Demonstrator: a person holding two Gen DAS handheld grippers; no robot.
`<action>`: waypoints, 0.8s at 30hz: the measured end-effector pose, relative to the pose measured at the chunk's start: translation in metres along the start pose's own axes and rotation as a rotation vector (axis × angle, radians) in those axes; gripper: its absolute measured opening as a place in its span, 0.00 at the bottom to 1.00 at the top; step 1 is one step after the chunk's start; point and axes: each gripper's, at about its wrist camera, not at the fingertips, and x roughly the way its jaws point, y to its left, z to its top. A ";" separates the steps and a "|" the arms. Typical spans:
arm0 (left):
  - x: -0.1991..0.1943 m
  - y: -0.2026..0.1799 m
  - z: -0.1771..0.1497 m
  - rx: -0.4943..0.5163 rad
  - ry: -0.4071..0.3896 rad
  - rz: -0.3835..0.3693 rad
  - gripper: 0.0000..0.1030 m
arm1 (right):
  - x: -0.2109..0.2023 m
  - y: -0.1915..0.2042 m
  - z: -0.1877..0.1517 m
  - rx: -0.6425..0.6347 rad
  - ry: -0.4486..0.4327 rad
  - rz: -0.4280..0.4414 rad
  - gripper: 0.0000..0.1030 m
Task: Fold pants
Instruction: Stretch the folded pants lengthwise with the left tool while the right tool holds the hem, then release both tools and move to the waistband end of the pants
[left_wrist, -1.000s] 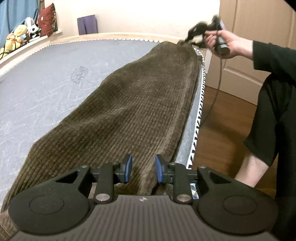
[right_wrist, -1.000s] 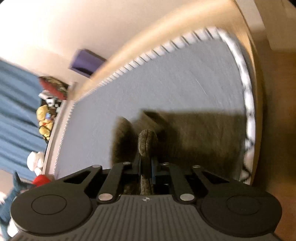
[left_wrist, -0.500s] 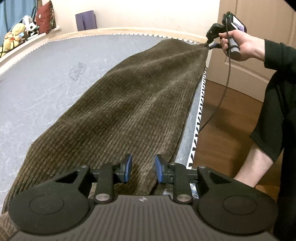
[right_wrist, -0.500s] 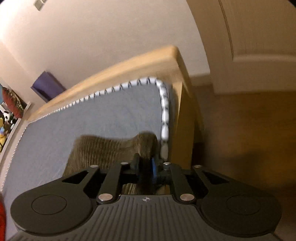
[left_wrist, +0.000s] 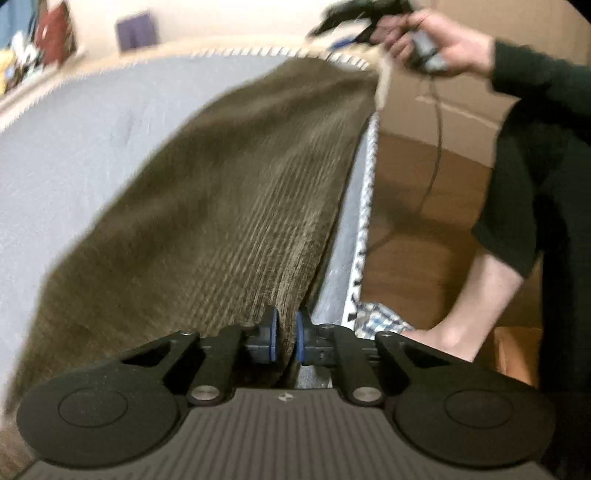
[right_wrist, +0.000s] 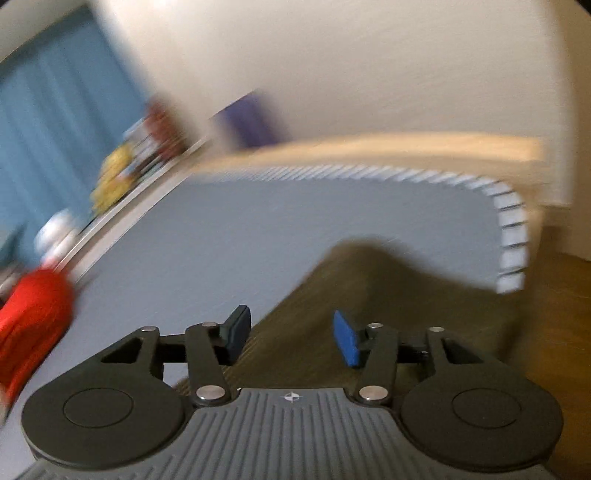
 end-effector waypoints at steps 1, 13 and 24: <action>-0.006 0.003 -0.002 -0.005 -0.002 -0.015 0.06 | 0.004 0.005 -0.002 -0.028 0.037 0.032 0.51; -0.052 0.053 -0.021 -0.234 -0.142 0.073 0.48 | 0.052 0.021 -0.020 -0.170 0.253 -0.184 0.48; -0.068 0.102 -0.075 -0.493 0.032 0.279 0.26 | 0.042 0.137 -0.020 -0.270 0.121 0.056 0.48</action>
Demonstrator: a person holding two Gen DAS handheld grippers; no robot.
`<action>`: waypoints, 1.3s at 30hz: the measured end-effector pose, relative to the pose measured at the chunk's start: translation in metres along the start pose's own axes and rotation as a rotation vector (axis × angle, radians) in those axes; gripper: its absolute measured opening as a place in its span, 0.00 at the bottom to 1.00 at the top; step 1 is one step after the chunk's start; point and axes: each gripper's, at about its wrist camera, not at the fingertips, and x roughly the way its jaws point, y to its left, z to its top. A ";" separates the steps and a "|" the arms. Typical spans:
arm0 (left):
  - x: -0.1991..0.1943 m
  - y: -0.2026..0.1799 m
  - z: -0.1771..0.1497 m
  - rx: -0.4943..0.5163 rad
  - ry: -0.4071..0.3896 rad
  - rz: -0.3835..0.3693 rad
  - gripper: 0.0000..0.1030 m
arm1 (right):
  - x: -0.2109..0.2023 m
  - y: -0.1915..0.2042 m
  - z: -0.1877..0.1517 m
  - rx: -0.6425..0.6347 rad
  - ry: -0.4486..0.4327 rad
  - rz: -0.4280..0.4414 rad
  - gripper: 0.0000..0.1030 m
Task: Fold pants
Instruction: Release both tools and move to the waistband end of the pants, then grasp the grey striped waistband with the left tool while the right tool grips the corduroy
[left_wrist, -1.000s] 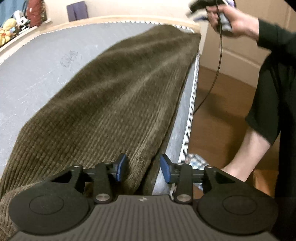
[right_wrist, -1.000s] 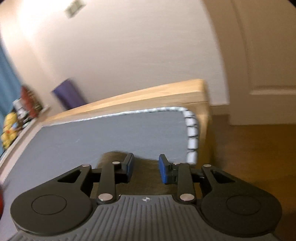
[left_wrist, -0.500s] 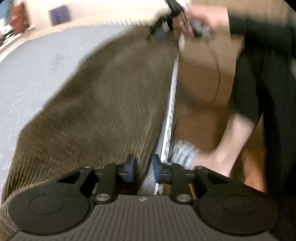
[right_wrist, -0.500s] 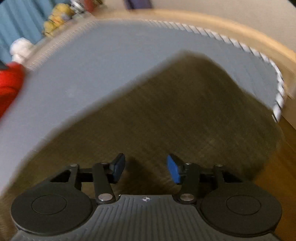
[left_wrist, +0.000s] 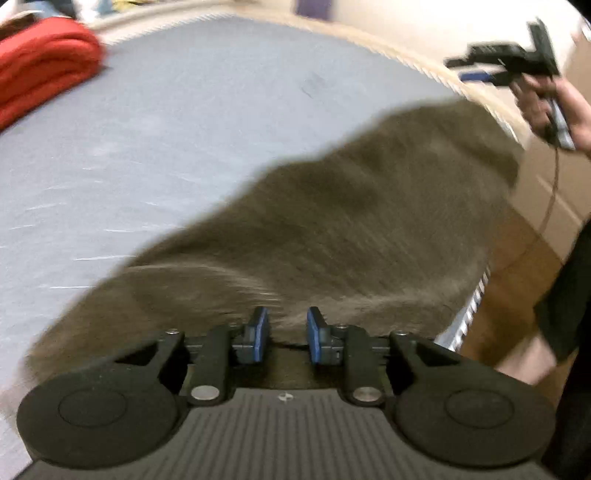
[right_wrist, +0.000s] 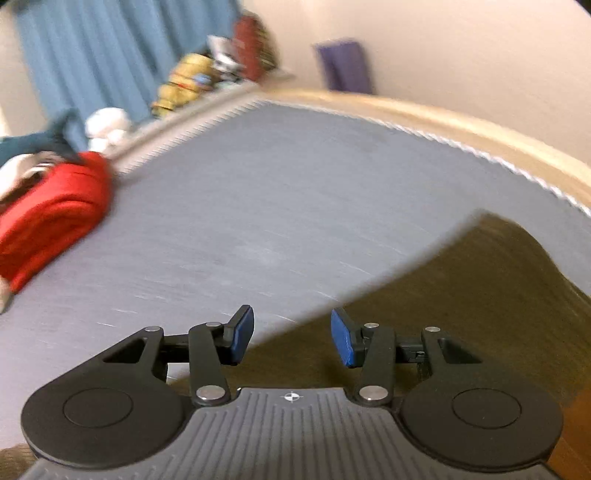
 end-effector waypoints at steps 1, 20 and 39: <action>-0.012 0.013 -0.001 -0.031 -0.024 0.026 0.26 | -0.007 0.017 0.004 -0.035 -0.031 0.031 0.49; -0.071 0.139 -0.065 -0.519 -0.109 0.071 0.53 | -0.061 0.306 -0.173 -0.746 0.135 0.773 0.49; -0.053 0.136 -0.063 -0.398 -0.076 0.169 0.12 | -0.075 0.377 -0.295 -1.328 0.143 0.901 0.13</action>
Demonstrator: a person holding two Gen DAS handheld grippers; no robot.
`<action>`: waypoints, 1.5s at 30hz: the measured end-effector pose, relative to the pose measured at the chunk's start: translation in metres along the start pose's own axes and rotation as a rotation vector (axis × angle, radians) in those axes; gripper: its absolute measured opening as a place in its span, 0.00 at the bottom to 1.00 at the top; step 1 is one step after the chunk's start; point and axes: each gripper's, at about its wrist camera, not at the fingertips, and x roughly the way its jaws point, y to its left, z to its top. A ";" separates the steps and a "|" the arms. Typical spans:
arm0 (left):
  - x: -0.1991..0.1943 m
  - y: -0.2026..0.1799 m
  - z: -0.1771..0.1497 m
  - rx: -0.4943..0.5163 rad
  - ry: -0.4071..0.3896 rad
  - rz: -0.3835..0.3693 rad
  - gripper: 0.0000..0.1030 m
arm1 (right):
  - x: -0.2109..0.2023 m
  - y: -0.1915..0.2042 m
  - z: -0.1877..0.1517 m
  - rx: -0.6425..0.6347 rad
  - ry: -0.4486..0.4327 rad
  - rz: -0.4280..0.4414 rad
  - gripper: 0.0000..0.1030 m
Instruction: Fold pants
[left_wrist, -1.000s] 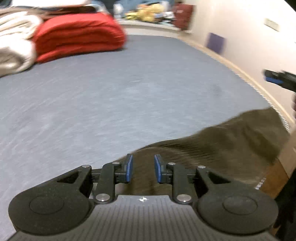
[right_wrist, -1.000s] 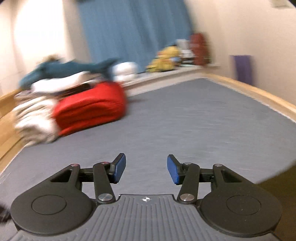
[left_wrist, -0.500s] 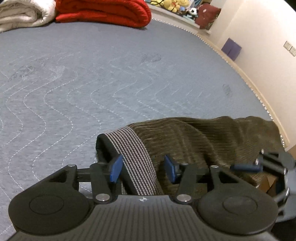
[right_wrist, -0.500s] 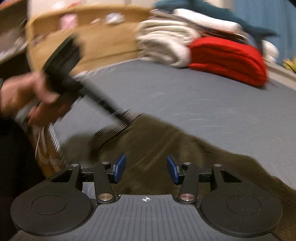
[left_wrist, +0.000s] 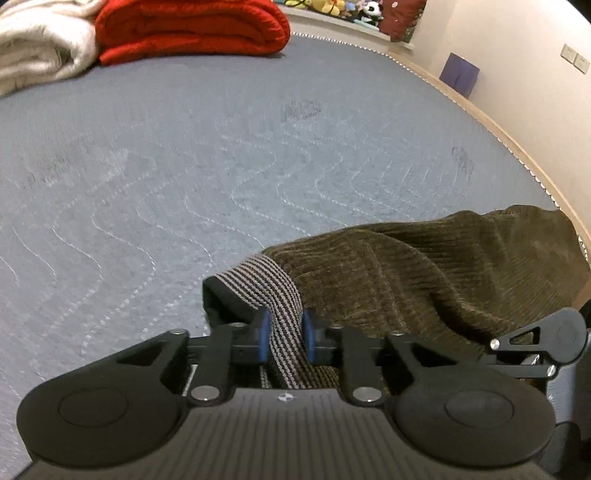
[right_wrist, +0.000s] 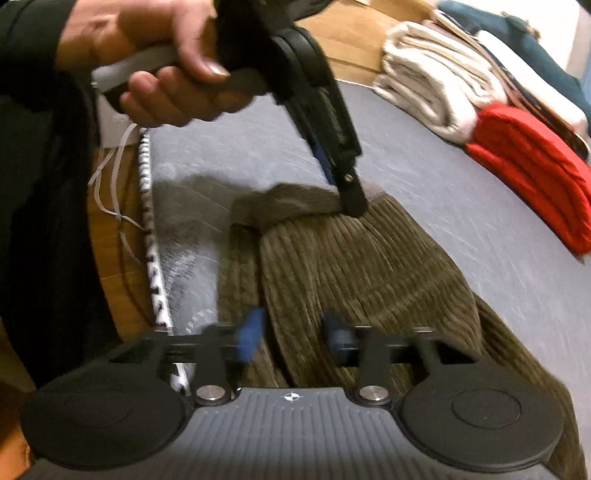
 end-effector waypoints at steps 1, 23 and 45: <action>-0.006 0.002 0.001 -0.007 -0.020 0.010 0.10 | -0.001 0.001 0.005 -0.007 -0.009 -0.001 0.10; -0.013 -0.032 0.001 0.134 0.043 0.012 0.14 | -0.038 -0.018 0.011 0.239 -0.138 0.074 0.36; 0.051 0.050 0.030 -0.490 0.120 -0.082 0.86 | -0.040 -0.146 -0.076 0.651 0.051 -0.432 0.59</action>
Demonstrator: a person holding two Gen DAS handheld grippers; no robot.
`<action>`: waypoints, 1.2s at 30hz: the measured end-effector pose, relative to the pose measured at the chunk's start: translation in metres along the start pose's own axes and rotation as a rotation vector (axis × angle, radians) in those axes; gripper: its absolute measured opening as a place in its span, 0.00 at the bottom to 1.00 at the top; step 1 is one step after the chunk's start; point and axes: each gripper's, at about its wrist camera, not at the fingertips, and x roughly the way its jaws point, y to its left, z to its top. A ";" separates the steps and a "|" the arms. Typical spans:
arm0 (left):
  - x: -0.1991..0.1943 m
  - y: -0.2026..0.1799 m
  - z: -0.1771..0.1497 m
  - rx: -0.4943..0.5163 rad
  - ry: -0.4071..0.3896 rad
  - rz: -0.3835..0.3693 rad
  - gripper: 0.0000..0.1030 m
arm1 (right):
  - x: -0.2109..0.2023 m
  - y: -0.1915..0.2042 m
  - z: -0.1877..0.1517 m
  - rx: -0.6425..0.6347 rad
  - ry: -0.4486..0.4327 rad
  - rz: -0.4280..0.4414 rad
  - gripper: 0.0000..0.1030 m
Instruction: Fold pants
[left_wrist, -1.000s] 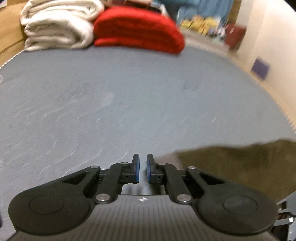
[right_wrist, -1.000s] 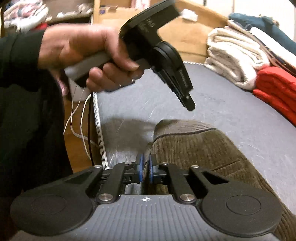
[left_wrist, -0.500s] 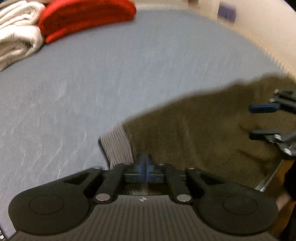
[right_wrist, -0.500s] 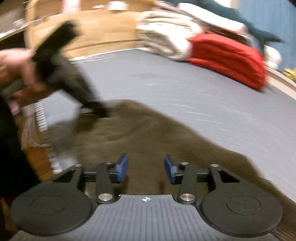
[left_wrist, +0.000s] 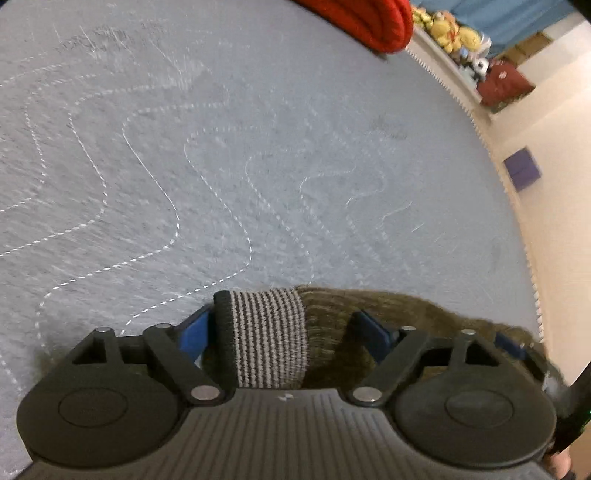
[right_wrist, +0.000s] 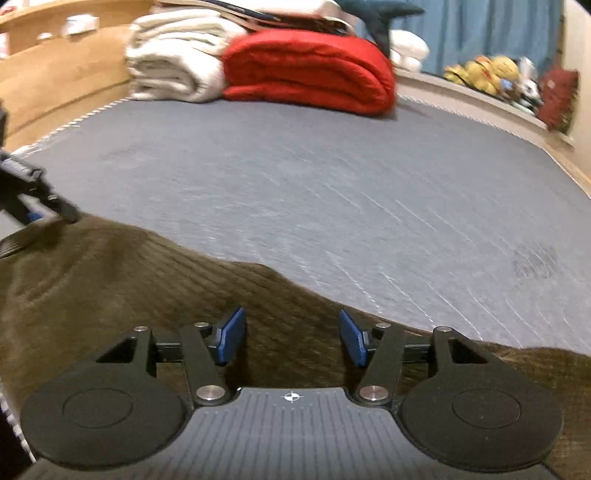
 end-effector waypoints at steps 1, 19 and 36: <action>0.005 -0.002 0.001 0.019 0.002 0.006 0.86 | 0.007 -0.006 0.003 0.032 0.012 -0.006 0.59; -0.045 -0.015 -0.028 0.131 -0.117 0.154 0.58 | 0.040 0.003 0.029 0.276 -0.071 -0.024 0.58; -0.033 -0.194 -0.073 0.755 -0.296 -0.030 0.22 | -0.081 -0.152 -0.038 0.318 -0.199 -0.267 0.60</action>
